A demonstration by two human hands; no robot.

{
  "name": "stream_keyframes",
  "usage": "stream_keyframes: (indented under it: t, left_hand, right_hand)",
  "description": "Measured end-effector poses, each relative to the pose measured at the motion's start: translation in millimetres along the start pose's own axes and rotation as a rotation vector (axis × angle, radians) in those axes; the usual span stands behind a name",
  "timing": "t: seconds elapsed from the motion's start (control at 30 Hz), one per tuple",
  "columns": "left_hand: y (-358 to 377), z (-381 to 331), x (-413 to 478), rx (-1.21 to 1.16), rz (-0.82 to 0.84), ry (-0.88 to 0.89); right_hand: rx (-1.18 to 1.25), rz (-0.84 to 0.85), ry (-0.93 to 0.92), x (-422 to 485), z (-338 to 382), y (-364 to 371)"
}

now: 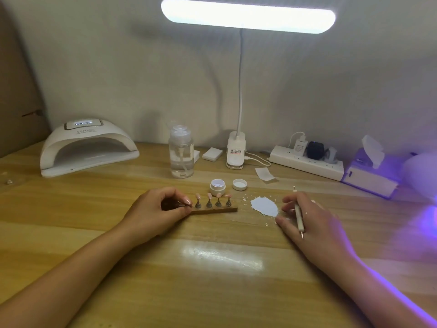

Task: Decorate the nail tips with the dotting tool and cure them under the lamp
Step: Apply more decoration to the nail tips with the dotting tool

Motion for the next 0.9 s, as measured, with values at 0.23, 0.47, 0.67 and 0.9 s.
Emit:
stream_keyframes:
  t: [0.23,0.47,0.67,0.9]
  left_hand:
    - [0,-7,-8,0.161,-0.092,0.112]
    - [-6,-10,-8,0.124,-0.247,0.161]
    - [23,-51,-15,-0.004,-0.04,0.319]
    - [67,-59,-6,0.031,0.169,0.234]
  right_hand:
    - [0.022,-0.002,0.05,0,4,-4]
    - [0.07,-0.056,0.029,0,4,-4]
    - [0.347,-0.358,-0.079,0,6,-10]
    - [0.728,-0.22,0.206,9,-1,5]
Point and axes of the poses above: each hand's wrist, its own x-axis towards the middle knuckle, its own y-axis out of the palm, z = x × y, the point moved 2 cm from there along x, towards the middle knuckle, and after that the axes turned 6 degrees about x, right-handed, at the moved point
